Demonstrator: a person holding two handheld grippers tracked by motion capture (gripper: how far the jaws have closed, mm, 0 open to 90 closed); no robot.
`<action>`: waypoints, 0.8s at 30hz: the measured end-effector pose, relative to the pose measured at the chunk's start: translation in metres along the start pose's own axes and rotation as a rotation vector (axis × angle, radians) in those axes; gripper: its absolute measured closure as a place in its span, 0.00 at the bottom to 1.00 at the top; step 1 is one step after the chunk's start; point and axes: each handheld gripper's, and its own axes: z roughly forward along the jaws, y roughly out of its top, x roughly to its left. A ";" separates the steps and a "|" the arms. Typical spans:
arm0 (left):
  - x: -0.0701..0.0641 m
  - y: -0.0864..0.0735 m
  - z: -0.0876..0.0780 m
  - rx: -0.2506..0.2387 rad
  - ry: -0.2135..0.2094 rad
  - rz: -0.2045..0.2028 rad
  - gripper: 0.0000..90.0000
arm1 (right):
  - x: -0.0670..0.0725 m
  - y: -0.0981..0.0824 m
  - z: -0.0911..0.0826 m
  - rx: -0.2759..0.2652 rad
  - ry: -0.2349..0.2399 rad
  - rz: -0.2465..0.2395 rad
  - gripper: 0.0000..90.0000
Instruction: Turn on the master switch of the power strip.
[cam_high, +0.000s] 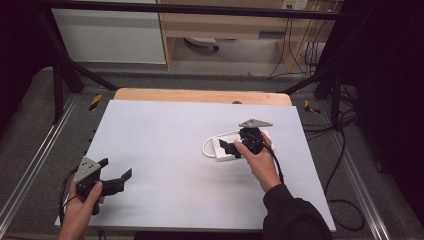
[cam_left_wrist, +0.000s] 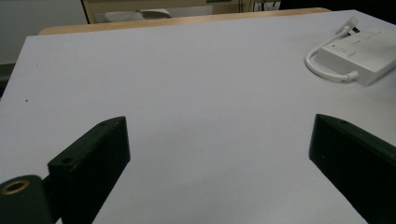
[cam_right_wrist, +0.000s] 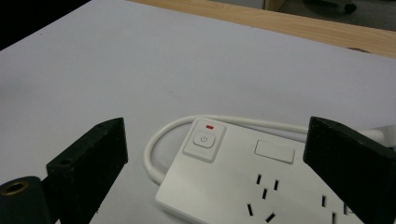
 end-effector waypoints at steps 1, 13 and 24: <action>0.000 0.000 0.000 0.000 0.000 0.000 0.06 | -0.001 -0.001 -0.002 -0.001 0.000 -0.001 0.08; 0.000 0.000 0.000 0.003 0.002 0.001 0.06 | -0.020 -0.017 -0.027 -0.025 -0.005 0.026 0.08; -0.001 -0.001 0.000 0.006 0.002 -0.002 0.06 | -0.028 -0.023 -0.053 -0.065 -0.007 0.033 0.09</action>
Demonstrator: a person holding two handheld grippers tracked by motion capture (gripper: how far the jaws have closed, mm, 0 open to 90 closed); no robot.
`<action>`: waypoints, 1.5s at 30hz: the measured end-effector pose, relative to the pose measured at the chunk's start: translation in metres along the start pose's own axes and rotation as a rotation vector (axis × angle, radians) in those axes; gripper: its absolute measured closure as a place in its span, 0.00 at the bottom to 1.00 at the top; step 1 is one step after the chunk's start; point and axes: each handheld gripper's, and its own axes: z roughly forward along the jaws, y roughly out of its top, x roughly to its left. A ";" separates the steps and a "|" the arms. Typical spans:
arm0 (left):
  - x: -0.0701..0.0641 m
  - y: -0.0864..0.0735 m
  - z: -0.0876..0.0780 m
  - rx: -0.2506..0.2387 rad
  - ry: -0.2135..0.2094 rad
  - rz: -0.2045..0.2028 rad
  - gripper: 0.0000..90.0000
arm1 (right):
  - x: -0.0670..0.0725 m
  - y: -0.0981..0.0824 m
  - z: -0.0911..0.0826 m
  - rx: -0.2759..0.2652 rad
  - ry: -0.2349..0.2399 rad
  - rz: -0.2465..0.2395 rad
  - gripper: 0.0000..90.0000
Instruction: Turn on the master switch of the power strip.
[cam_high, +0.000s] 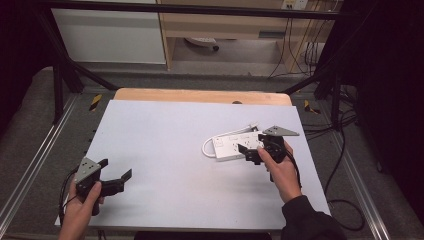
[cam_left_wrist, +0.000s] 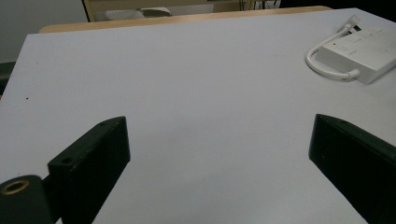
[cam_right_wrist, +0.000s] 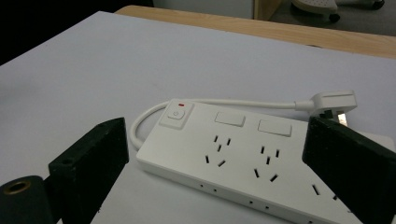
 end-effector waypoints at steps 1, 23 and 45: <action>0.000 0.000 0.000 0.001 -0.001 0.000 0.06 | -0.001 0.000 -0.003 -0.003 0.001 -0.004 0.09; 0.000 -0.001 -0.002 0.004 0.000 -0.001 0.06 | -0.017 -0.020 -0.044 -0.062 -0.026 0.007 0.07; -0.002 -0.001 -0.004 0.009 -0.003 -0.003 0.06 | -0.041 -0.059 -0.071 -0.090 -0.112 0.022 0.06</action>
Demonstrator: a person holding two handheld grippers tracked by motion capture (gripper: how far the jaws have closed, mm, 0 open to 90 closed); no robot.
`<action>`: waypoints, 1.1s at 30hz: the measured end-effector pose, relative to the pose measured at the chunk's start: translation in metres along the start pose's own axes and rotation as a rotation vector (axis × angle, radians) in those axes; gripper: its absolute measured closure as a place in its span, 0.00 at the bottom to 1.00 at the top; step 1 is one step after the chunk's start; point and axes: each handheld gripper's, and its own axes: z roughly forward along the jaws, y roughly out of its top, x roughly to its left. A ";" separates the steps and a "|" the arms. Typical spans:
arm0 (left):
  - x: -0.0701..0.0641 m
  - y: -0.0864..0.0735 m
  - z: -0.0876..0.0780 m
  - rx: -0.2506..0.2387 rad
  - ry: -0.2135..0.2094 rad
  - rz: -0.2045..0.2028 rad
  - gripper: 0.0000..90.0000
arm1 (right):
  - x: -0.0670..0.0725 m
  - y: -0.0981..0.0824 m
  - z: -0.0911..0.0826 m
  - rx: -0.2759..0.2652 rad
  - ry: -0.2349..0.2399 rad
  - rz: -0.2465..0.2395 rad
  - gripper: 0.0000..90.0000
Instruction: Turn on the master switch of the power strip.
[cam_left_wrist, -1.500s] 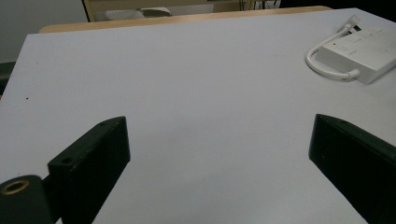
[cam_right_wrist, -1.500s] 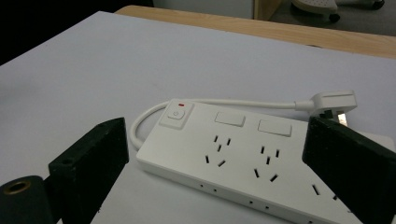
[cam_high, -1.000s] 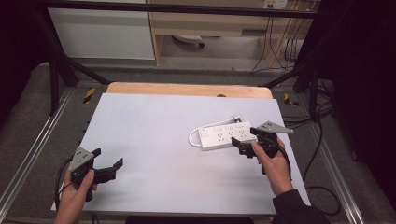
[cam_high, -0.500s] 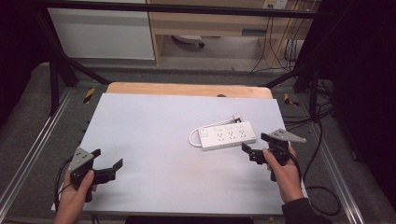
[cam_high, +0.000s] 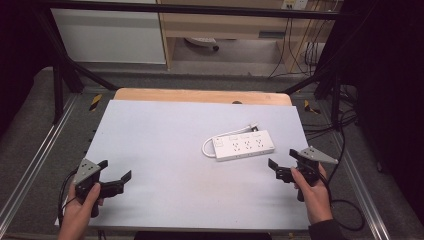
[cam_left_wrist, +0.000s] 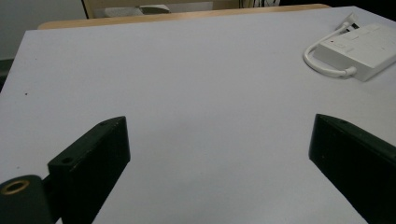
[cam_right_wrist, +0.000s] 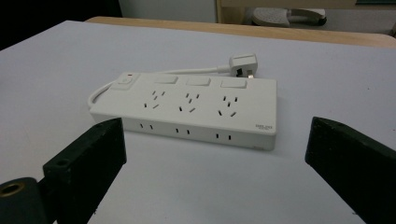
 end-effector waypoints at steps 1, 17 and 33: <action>0.000 0.000 0.000 0.000 0.000 0.000 0.06 | 0.000 -0.002 -0.001 0.000 -0.002 0.001 0.06; -0.001 0.000 0.000 -0.001 -0.005 0.003 0.06 | 0.003 -0.021 -0.010 -0.008 -0.009 -0.011 0.06; -0.002 0.000 -0.001 -0.001 -0.007 0.004 0.06 | 0.008 -0.028 -0.021 -0.027 -0.001 -0.043 0.04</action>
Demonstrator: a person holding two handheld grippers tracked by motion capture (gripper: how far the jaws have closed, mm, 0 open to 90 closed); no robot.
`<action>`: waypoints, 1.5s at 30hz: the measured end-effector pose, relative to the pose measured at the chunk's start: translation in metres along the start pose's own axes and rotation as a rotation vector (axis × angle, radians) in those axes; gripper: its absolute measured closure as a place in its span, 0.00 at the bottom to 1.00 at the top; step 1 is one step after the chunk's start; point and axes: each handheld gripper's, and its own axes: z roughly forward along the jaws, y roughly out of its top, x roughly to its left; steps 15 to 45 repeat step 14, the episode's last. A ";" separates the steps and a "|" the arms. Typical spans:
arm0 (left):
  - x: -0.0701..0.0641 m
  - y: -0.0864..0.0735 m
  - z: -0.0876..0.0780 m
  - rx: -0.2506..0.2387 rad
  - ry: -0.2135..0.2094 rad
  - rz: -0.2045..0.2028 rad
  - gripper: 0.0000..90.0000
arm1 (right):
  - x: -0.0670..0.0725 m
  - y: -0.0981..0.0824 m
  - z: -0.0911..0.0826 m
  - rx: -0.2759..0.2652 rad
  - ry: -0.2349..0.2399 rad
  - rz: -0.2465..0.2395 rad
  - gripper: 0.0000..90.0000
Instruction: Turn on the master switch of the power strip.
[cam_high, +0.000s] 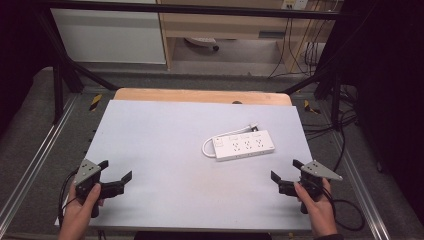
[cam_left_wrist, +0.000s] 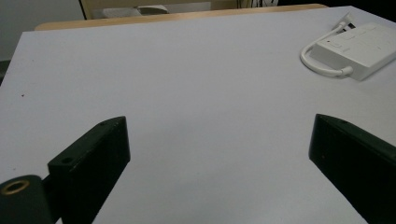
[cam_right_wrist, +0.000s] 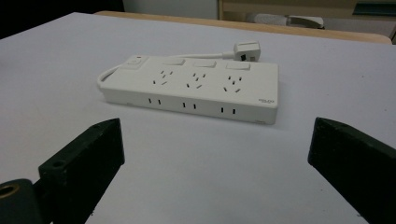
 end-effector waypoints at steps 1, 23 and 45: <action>0.000 0.000 0.000 0.000 0.000 0.000 0.06 | 0.000 -0.001 0.000 0.002 -0.001 -0.003 0.04; -0.002 0.000 0.001 0.002 -0.007 0.006 0.06 | -0.001 -0.018 0.017 0.131 -0.021 -0.009 0.03; -0.002 0.000 0.001 0.002 -0.007 0.006 0.06 | -0.001 -0.018 0.017 0.131 -0.021 -0.009 0.03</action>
